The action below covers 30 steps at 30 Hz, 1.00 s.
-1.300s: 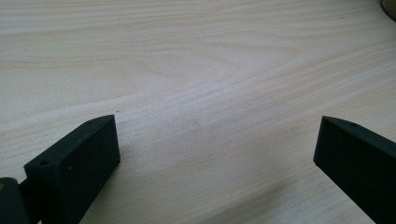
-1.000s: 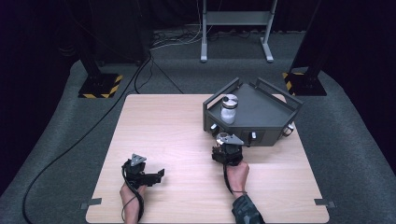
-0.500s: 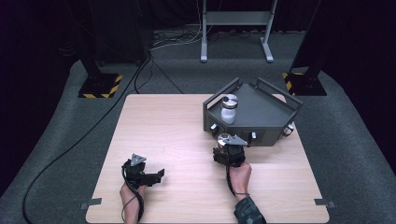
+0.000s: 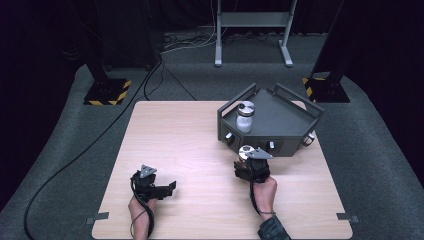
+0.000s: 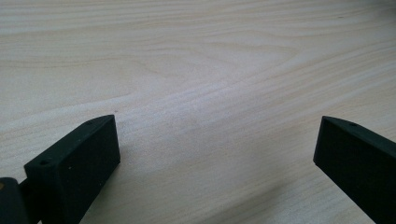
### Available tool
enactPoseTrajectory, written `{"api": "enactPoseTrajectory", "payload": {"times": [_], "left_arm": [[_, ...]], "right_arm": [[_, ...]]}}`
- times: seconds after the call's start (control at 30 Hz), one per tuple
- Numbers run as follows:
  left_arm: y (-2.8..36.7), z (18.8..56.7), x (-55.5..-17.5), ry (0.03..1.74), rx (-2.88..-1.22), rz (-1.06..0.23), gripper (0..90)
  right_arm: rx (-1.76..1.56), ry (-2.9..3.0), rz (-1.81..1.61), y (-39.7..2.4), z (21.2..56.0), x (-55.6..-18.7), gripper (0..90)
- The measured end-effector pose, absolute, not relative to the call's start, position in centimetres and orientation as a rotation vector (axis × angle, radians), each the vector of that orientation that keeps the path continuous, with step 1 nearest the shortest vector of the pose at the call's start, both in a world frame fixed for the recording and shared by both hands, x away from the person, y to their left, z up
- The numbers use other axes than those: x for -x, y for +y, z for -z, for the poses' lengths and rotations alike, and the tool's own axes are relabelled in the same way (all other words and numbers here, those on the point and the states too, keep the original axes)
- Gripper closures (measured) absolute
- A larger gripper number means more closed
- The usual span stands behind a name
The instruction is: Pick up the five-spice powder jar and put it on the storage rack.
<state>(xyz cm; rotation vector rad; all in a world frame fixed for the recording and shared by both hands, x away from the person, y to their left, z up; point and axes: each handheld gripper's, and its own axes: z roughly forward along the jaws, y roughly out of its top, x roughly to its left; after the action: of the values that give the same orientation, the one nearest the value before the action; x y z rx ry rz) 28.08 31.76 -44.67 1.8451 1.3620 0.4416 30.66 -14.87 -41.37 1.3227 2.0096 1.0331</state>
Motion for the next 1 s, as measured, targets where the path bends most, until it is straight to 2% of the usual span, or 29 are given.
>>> {"api": "enactPoseTrajectory", "payload": {"times": [1.0], "left_arm": [[31.8, 44.7, -28.1, 1.360, -1.841, -0.437, 0.3]], "right_arm": [[-1.298, 2.010, -1.003, -18.8, 39.9, -27.7, 30.3]]}}
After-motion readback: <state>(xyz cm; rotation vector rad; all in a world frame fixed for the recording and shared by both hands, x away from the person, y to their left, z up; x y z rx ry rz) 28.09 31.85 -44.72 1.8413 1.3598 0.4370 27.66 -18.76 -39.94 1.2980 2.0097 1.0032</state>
